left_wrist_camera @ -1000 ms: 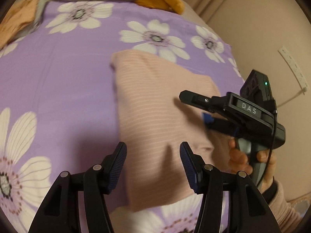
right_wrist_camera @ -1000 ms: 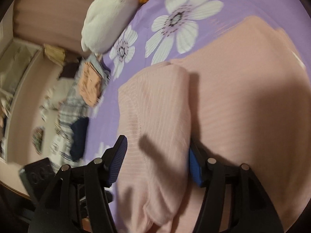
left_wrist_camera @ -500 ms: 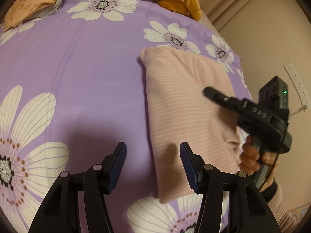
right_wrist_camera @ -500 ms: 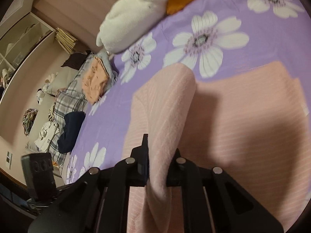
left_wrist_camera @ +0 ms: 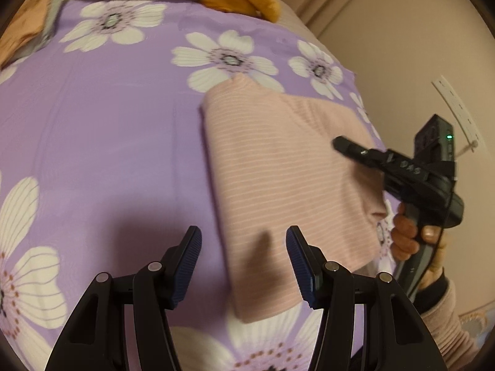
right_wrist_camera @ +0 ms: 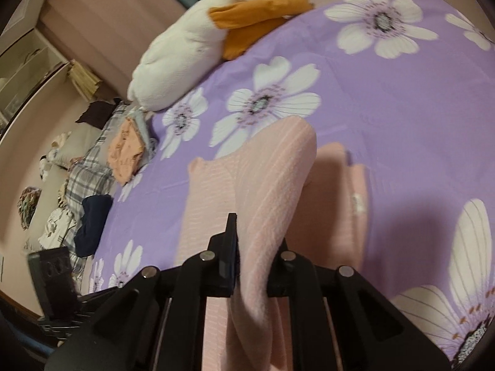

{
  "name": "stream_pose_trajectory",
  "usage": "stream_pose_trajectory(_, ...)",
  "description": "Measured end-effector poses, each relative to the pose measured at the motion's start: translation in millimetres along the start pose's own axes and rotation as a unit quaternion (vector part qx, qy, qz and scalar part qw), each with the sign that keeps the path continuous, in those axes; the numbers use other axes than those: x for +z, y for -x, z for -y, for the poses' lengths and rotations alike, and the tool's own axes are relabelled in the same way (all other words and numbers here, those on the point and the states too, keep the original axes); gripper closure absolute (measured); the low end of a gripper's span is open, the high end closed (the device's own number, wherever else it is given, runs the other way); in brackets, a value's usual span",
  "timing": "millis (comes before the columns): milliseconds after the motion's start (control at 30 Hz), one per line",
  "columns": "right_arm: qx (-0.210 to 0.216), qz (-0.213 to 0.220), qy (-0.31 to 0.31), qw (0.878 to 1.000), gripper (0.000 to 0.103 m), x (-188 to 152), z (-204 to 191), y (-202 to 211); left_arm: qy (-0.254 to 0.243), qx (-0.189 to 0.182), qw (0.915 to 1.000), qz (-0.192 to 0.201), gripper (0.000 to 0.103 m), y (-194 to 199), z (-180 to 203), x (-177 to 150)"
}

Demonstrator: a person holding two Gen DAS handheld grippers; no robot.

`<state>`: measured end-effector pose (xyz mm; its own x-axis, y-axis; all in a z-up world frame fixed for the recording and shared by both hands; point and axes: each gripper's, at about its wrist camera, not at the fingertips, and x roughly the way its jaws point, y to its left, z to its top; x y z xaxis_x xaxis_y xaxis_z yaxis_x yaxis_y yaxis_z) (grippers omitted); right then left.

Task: Fold small clothes
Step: 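Move both open tools to the folded end of the sweater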

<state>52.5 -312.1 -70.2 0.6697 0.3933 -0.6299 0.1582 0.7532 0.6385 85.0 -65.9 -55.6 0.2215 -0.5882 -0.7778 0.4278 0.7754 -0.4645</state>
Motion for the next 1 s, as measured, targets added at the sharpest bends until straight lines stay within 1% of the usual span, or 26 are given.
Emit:
stream_pose_trajectory(100, -0.010, -0.005, -0.013, 1.000, 0.091, -5.5, 14.4, -1.9, -0.021, -0.001, 0.9998, -0.007, 0.048, -10.2, 16.3, 3.5)
stream_pose_trajectory(233, -0.005, -0.006, -0.023, 1.000, 0.091, -9.8, 22.6, -3.0, -0.044, -0.003, 0.9989, -0.019, 0.048, -24.1, 34.3, 5.5)
stream_pose_trajectory(267, -0.007, -0.012, -0.024, 1.000, 0.090, -10.2, 24.7, -5.9, -0.050, -0.001, 0.9985, -0.021, 0.048, -26.5, 37.4, 4.8)
stream_pose_trajectory(300, -0.009, -0.024, -0.032, 0.999, 0.086, -10.3, 30.6, -11.2, -0.055, 0.002, 0.9982, -0.023, 0.048, -29.1, 40.1, 4.4)
stream_pose_trajectory(367, -0.008, -0.033, -0.055, 0.998, 0.086, -10.7, 41.3, -15.9, -0.065, 0.010, 0.9975, -0.027, 0.048, -37.0, 44.1, 3.8)
stream_pose_trajectory(433, 0.003, -0.024, -0.070, 0.997, 0.086, -9.2, 49.7, -13.1, -0.071, 0.016, 0.9967, -0.037, 0.048, -45.5, 44.8, 1.6)
stream_pose_trajectory(467, 0.001, -0.016, -0.073, 0.997, 0.086, -7.9, 51.7, -9.7, -0.074, 0.020, 0.9963, -0.039, 0.048, -46.8, 44.0, -0.1)
stream_pose_trajectory(500, -0.003, -0.005, -0.077, 0.997, 0.083, -5.0, 54.7, -4.8, -0.078, 0.023, 0.9958, -0.041, 0.048, -48.9, 43.7, -1.4)
stream_pose_trajectory(567, -0.013, 0.014, -0.081, 0.996, 0.083, 0.1, 59.5, 4.1, -0.081, 0.026, 0.9955, -0.042, 0.048, -49.1, 43.6, -3.4)
stream_pose_trajectory(600, -0.029, 0.026, -0.078, 0.996, 0.083, 2.5, 59.8, 9.2, -0.081, 0.024, 0.9956, -0.042, 0.048, -47.4, 43.5, -3.2)
stream_pose_trajectory(667, -0.058, 0.050, -0.065, 0.995, 0.083, 7.5, 58.6, 18.3, -0.079, 0.012, 0.9963, -0.034, 0.048, -42.2, 44.1, -0.2)
stream_pose_trajectory(700, -0.064, 0.063, -0.059, 0.994, 0.083, 9.8, 57.2, 23.8, -0.078, 0.007, 0.9966, -0.027, 0.048, -39.6, 44.0, 2.8)
stream_pose_trajectory(767, -0.060, 0.085, -0.046, 0.994, 0.083, 14.1, 53.6, 32.8, -0.077, 0.000, 0.9970, -0.011, 0.048, -36.9, 44.5, 12.4)
stream_pose_trajectory(800, -0.043, 0.090, -0.037, 0.994, 0.084, 14.6, 49.6, 35.7, -0.075, 0.000, 0.9972, -0.003, 0.048, -35.9, 44.0, 17.7)
stream_pose_trajectory(867, -0.021, 0.072, -0.028, 0.997, 0.085, 15.4, 46.5, 29.9, -0.067, -0.005, 0.9977, 0.013, 0.048, -36.9, 42.1, 30.7)
stream_pose_trajectory(933, -0.028, 0.051, -0.016, 0.998, 0.085, 14.2, 44.1, 19.8, -0.050, -0.011, 0.9982, 0.029, 0.048, -41.6, 36.5, 45.5)
stream_pose_trajectory(1000, -0.041, 0.040, -0.011, 0.998, 0.085, 13.1, 46.6, 10.4, -0.033, -0.017, 0.9987, 0.034, 0.049, -51.0, 30.2, 60.0)
